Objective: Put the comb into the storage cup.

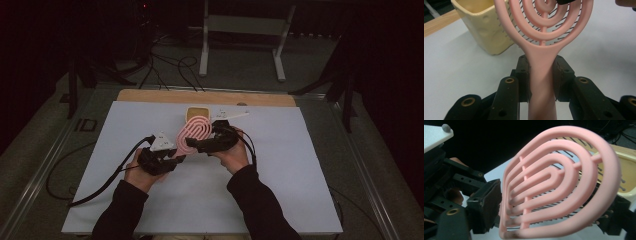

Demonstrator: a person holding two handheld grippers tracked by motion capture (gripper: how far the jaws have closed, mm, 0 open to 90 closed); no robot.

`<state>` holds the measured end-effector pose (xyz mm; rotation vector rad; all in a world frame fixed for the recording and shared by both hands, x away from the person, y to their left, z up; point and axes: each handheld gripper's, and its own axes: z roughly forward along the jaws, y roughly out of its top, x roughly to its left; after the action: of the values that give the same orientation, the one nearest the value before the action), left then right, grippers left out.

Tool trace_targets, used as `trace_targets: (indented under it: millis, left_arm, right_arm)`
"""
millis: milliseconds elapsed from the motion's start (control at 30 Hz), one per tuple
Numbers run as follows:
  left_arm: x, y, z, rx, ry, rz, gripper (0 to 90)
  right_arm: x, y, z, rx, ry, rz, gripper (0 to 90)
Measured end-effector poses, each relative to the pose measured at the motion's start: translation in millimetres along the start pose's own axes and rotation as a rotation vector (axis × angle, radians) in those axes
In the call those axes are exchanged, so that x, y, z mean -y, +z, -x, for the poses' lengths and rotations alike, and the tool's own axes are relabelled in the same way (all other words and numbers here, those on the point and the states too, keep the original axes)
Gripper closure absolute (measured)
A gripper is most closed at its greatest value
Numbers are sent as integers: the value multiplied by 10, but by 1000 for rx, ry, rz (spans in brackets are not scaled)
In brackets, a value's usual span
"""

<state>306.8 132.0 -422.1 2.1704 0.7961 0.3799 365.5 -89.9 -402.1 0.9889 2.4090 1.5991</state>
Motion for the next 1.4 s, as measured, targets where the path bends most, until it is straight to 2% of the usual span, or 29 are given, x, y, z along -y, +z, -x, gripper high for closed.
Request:
trace_targets:
  millis: [133,300,433,600,733,1000,1200,1300,1400]
  left_arm:
    - [0,4,9,6,-2,15,708]
    - [-3,9,21,13,-1,21,708]
    - [-4,11,26,19,6,27,708]
    - [2,13,25,20,11,35,708]
    - [5,31,29,24,14,35,708]
    - [19,65,34,5,27,24,707]
    - [20,65,35,-3,29,26,707]
    - [21,65,33,-7,34,25,708]
    - [22,67,35,-12,36,27,707]
  right_arm:
    - [16,-17,28,-18,21,5,212]
    - [39,-2,25,-36,30,-1,222]
    - [34,15,11,-57,32,-1,263]
    - [35,2,28,-79,53,8,407]
    - [29,-7,4,-89,37,8,478]
    - [11,0,-69,-118,18,18,582]
    - [-1,15,-113,-146,24,20,619]
    - [-1,22,-132,-162,42,31,634]
    - [-2,25,-137,-164,45,31,636]
